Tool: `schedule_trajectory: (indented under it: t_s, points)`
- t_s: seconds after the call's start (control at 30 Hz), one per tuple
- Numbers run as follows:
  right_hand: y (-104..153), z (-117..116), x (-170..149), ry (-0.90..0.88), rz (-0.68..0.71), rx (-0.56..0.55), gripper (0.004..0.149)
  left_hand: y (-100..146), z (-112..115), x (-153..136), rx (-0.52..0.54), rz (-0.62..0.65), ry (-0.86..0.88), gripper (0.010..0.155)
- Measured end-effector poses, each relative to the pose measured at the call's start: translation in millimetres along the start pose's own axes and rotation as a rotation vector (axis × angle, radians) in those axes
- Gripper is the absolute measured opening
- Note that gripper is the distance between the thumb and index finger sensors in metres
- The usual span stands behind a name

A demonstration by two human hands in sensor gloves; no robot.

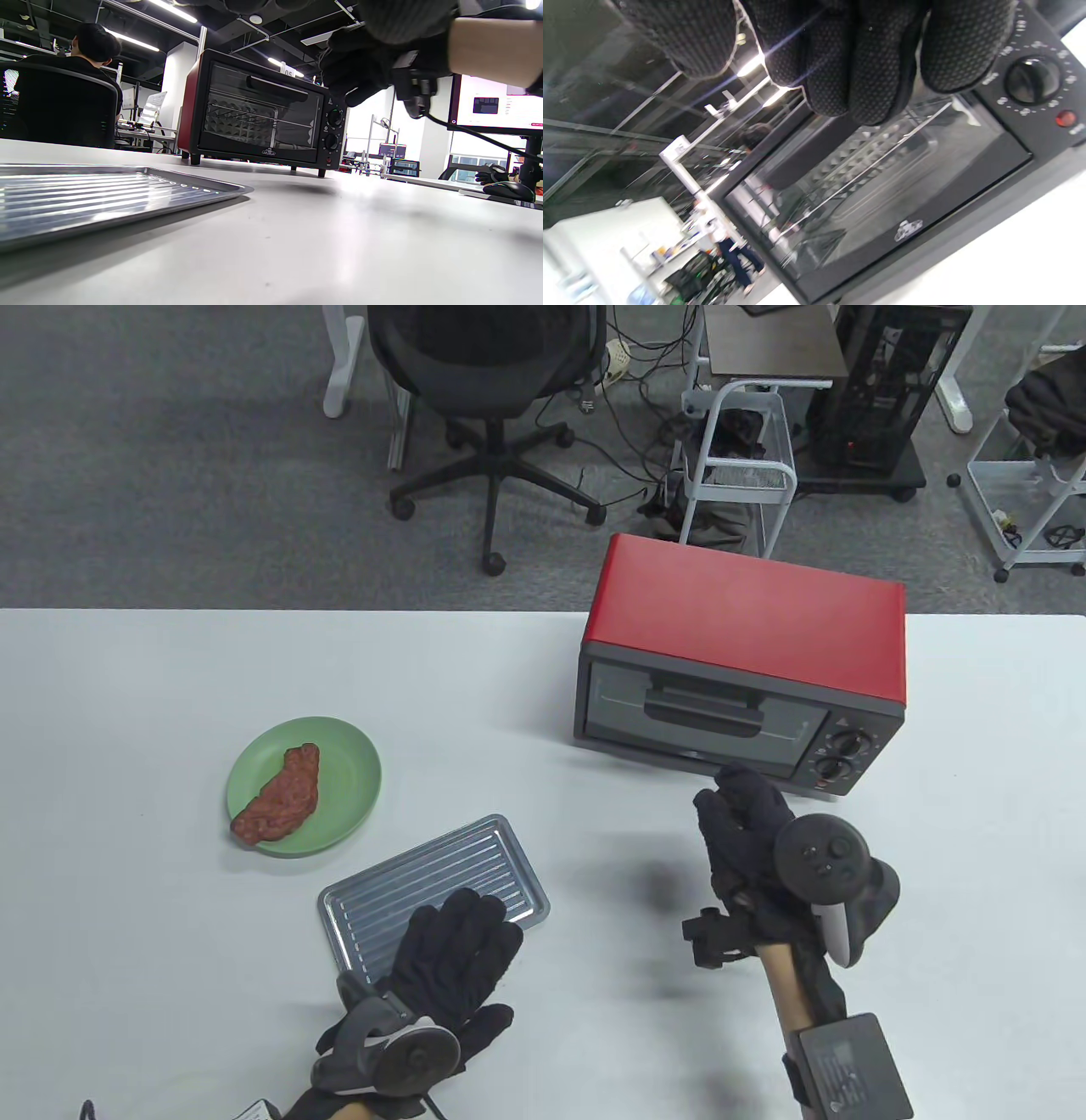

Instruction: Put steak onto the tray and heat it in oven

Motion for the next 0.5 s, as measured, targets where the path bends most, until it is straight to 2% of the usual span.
schedule_trajectory:
  t_s: [0.1,0.27,0.37,0.5]
  points:
    - [-18.1,3.2,-15.8,-0.011,-0.093,-0.073,0.06,-0.8,1.6,-0.6,-0.014,-0.005,-0.004,0.082]
    - [-34.1,0.6,-39.1,-0.053,-0.278,-0.088,0.068,-1.7,2.8,-0.5,-0.028,-0.001,-0.006,0.082]
    - [-40.7,-8.1,-52.4,-0.156,-0.372,-0.037,0.079,-2.1,2.9,-0.2,-0.03,0.001,-0.007,0.081]
    - [-46.8,-18.1,-64.2,-0.269,-0.427,0.016,0.083,-2.2,2.7,-0.2,-0.028,0.002,-0.007,0.081]
Point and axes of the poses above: the tracker on the back of each hand, its own x axis roughly to the thumb side, its own y axis roughly from the fingertips to the wrist, z = x × y, the point moved 2 cm from there along -y, roughly from the wrist to the fingertips, and after that the axes turned 4 degrees about x, right-handed, at the moved point
